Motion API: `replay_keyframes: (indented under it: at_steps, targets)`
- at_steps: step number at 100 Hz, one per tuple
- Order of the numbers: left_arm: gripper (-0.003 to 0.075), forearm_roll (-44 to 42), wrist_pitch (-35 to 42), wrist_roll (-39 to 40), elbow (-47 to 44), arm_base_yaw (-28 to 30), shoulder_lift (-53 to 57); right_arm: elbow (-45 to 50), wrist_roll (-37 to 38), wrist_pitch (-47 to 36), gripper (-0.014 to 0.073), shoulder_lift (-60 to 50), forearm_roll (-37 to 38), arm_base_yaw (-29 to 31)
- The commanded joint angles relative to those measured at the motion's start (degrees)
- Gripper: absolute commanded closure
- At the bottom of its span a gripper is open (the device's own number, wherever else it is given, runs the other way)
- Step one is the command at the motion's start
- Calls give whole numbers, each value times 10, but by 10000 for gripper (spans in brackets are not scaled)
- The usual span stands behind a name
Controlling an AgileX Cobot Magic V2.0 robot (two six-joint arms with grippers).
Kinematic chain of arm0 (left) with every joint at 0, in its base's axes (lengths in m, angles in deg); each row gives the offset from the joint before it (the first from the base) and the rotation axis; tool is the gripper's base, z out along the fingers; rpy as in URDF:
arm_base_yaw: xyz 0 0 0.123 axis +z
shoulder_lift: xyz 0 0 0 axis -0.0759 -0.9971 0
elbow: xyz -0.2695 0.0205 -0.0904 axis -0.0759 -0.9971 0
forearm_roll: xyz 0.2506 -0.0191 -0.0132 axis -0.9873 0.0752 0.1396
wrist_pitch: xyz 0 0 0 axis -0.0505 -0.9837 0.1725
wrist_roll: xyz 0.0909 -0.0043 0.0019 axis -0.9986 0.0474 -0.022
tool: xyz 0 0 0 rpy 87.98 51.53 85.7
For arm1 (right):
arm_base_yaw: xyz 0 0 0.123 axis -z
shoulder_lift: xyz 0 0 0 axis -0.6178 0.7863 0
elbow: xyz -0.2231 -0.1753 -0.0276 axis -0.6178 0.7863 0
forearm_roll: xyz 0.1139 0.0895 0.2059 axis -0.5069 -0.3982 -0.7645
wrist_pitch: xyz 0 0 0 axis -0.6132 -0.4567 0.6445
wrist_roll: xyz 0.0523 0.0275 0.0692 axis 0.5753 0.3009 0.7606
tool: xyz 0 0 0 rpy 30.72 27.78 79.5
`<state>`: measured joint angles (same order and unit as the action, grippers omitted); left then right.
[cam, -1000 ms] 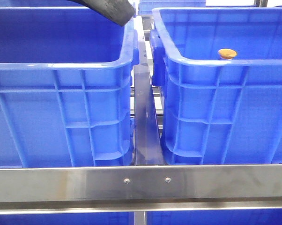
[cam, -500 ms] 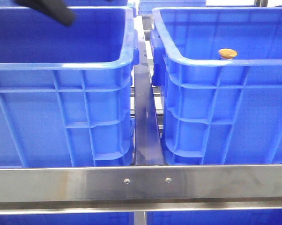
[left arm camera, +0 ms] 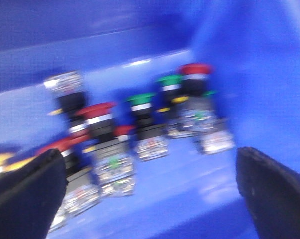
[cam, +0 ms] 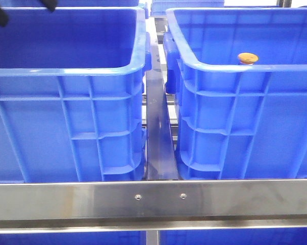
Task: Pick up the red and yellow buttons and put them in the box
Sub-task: 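Reach the left gripper into the button bin and grasp a red-capped button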
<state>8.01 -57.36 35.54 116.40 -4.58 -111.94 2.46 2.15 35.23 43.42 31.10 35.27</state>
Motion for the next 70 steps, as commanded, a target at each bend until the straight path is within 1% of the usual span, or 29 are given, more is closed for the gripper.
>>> replay_keyframes:
  at_steps: [1,8,21,33,70]
  targets:
    - [82,-38,33,47,18,1,21,-15,-5,-20,650,1,-17,-1]
    - [82,-55,34,60,18,1,17,-15,-5,-20,650,1,-17,-1]
    - [82,-55,26,63,18,-4,-3,-15,-5,-20,650,1,-17,-1]
    - [82,-57,15,63,18,-11,-38,-15,-5,-19,650,1,-17,-1]
    - [82,-53,17,63,18,-13,-137,-15,-5,-19,650,1,-17,-1]
